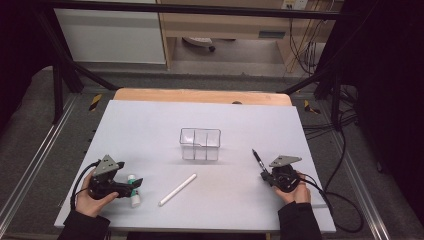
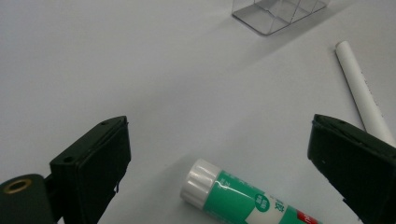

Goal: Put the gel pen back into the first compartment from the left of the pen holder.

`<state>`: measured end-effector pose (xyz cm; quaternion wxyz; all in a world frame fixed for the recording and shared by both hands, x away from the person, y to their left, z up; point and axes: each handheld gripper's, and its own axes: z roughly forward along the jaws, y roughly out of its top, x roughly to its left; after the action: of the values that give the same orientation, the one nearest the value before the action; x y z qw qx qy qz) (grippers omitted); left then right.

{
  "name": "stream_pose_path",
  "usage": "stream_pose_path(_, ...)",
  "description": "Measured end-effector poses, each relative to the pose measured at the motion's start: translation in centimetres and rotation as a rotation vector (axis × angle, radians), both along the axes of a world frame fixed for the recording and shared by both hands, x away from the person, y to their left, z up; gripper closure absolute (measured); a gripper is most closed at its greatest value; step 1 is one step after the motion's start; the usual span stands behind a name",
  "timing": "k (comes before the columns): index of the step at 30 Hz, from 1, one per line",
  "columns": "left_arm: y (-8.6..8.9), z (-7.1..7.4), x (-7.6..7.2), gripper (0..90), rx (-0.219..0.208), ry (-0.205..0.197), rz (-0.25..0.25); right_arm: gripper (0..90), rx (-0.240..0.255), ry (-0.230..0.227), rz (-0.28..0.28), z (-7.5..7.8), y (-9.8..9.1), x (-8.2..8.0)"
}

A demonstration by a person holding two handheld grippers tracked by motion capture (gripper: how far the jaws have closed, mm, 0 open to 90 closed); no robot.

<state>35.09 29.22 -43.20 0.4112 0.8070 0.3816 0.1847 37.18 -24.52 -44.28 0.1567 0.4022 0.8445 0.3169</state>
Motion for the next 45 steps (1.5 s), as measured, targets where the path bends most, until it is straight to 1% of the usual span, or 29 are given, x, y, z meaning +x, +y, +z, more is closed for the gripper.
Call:
stream_pose_path(8,0.0,0.0,0.0,5.8,-0.001,-0.001,0.001,90.0,0.0,0.008,-0.016,-0.2,-0.7,0.1)
stream_pose_path(17,0.0,0.0,0.0,5.8,-0.001,0.0,0.001,90.0,0.004,0.006,-0.03,-0.3,-1.4,0.1)
stream_pose_path(22,0.0,0.0,0.0,5.8,-0.001,0.0,0.0,89.9,0.021,-0.003,-0.031,-0.1,-1.5,0.1)
stream_pose_path(25,0.0,0.0,0.0,5.8,-0.002,-0.001,0.002,86.7,0.03,-0.009,-0.033,0.1,-1.6,0.1)
stream_pose_path(27,0.1,0.0,0.0,5.8,-0.003,0.0,0.004,82.3,0.042,-0.016,-0.037,0.4,-1.6,0.2)
stream_pose_path(28,0.1,0.0,0.0,5.8,-0.002,0.001,0.005,79.3,0.045,-0.025,-0.04,0.6,-1.5,0.3)
stream_pose_path(29,0.1,0.0,0.0,5.7,-0.001,0.001,0.004,75.9,0.046,-0.024,-0.041,0.8,-1.5,0.3)
stream_pose_path(31,0.0,0.0,0.0,5.7,0.0,0.002,0.004,65.1,0.055,-0.015,-0.045,1.2,-1.4,0.5)
stream_pose_path(35,0.0,0.0,0.1,5.8,0.002,0.002,0.005,48.3,0.069,-0.024,-0.07,1.8,-1.3,0.8)
stream_pose_path(37,0.0,-0.1,0.1,5.7,0.001,0.002,0.006,40.2,0.077,-0.011,-0.083,1.9,-1.2,1.0)
stream_pose_path(38,0.0,-0.1,0.1,5.7,0.003,0.002,0.006,36.6,0.077,-0.022,-0.09,2.0,-1.2,1.1)
stream_pose_path(40,0.0,-0.1,0.1,5.8,0.003,0.001,0.006,31.8,0.086,-0.013,-0.098,2.0,-1.2,1.4)
stream_pose_path(41,0.0,-0.1,0.1,5.7,0.002,0.002,0.007,28.4,0.09,-0.015,-0.098,2.0,-1.2,1.5)
stream_pose_path(42,0.0,-0.1,0.1,5.8,0.002,0.002,0.008,25.1,0.092,-0.007,-0.099,2.0,-1.1,1.7)
stream_pose_path(45,0.0,-0.1,0.1,5.8,0.004,0.002,0.007,17.0,0.076,-0.002,-0.091,2.0,-0.9,2.3)
